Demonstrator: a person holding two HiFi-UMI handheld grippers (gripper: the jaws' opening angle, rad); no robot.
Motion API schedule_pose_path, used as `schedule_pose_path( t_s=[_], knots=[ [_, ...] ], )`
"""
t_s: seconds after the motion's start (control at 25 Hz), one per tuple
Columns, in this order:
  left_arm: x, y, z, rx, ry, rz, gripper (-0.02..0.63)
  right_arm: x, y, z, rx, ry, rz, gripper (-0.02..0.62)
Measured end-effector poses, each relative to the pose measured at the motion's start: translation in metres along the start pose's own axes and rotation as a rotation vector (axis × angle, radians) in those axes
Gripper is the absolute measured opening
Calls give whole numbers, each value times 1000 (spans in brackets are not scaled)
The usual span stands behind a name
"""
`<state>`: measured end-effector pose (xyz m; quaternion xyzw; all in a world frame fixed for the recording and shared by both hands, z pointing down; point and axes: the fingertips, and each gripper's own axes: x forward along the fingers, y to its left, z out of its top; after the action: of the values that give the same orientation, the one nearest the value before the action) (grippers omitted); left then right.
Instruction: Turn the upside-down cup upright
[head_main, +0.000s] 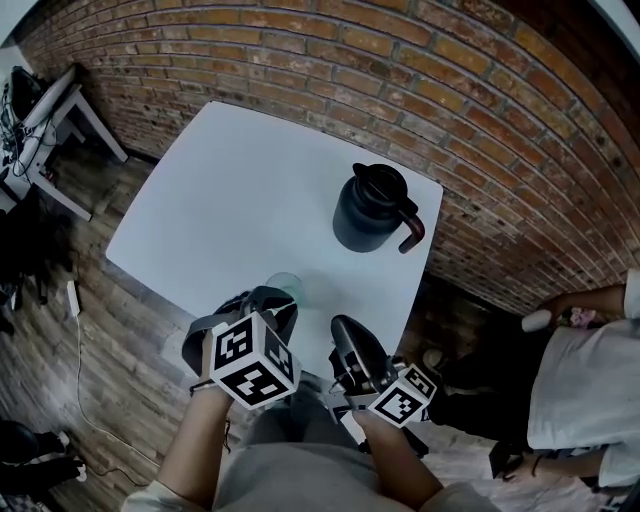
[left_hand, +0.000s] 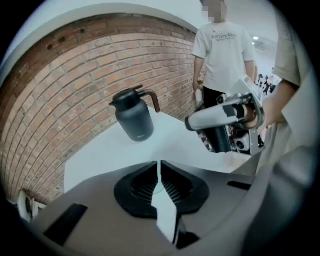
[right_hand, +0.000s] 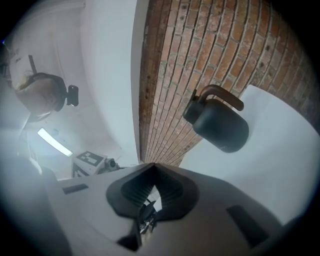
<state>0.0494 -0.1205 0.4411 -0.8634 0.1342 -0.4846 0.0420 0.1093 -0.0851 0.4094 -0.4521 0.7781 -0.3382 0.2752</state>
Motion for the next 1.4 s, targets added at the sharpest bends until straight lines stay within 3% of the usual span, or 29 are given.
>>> schedule_pose_path(
  t_s=[0.24,0.52,0.64,0.76,1.0,1.4],
  knots=[
    [-40,2,19,-111,-184,140,9,9,25,2,-127,32,4,8],
    [-99,13,20,-390,-477,367,9,18,68,12,-423,84,-18,9],
    [-125,9,22,-423,-557,463,9,20,92,15,-536,93,-17,8],
    [-144,2,27,-464,-627,504,9,20,111,19,-626,97,-25,9],
    [-170,-14,30,-490,-697,548,9,13,142,14,-741,111,-32,8],
    [-178,-28,26,-506,-700,542,9,6,161,13,-837,114,-73,6]
  ],
)
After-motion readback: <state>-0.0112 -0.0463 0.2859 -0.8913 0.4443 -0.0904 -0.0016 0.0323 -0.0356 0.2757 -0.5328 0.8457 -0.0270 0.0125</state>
